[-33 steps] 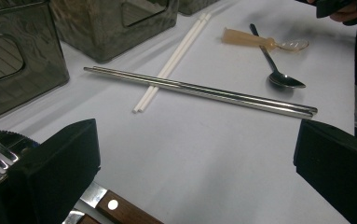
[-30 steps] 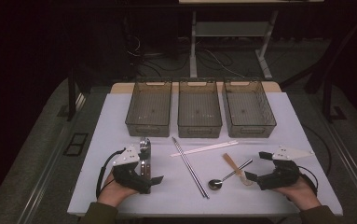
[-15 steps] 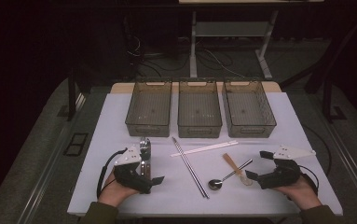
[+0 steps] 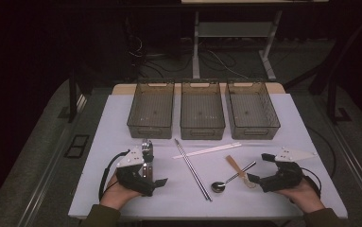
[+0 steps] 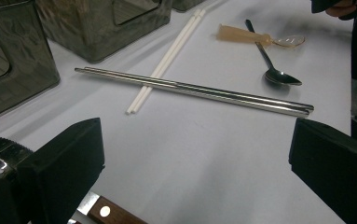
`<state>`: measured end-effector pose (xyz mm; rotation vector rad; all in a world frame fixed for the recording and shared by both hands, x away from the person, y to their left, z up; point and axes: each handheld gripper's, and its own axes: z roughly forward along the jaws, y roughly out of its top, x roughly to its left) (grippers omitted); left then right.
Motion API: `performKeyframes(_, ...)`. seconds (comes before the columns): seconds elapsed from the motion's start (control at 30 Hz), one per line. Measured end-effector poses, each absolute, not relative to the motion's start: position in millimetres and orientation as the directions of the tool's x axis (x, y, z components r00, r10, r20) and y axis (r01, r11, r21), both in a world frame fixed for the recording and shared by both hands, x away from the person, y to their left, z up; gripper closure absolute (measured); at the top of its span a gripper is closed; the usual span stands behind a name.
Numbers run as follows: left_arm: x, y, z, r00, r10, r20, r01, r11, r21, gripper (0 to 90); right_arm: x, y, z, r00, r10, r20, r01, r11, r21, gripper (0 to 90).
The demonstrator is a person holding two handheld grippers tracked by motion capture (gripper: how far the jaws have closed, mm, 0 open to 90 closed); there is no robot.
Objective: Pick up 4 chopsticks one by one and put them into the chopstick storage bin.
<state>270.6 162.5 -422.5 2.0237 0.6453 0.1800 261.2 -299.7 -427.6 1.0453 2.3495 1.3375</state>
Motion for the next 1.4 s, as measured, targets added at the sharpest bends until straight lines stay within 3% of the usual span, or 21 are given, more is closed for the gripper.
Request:
performKeyframes(0.5, 285.0, 148.0, -420.0, 0.848, 0.519, -0.110, 0.365, -0.418, 0.832, 22.8, 261.9, -299.6, -428.5, -0.714, 0.688, 0.129, 0.466, 0.330, 0.821, 2.8)
performKeyframes(1.1, 304.7, 135.0, -415.1, 0.835, 0.543, -0.088, 0.372, -0.440, 0.817, 65.4, 261.7, -300.2, -428.3, -0.713, 0.690, 0.128, 0.465, 0.327, 0.823, 2.8)
performKeyframes(1.33, 319.0, 125.0, -414.9, 0.839, 0.536, -0.088, 0.378, -0.459, 0.804, 88.5, 262.4, -300.1, -428.8, -0.711, 0.692, 0.126, 0.466, 0.328, 0.822, 2.8)
performKeyframes(1.4, 325.6, 120.8, -414.5, 0.841, 0.535, -0.086, 0.378, -0.466, 0.800, 88.7, 262.3, -300.1, -428.8, -0.711, 0.692, 0.125, 0.465, 0.329, 0.822, 2.8)
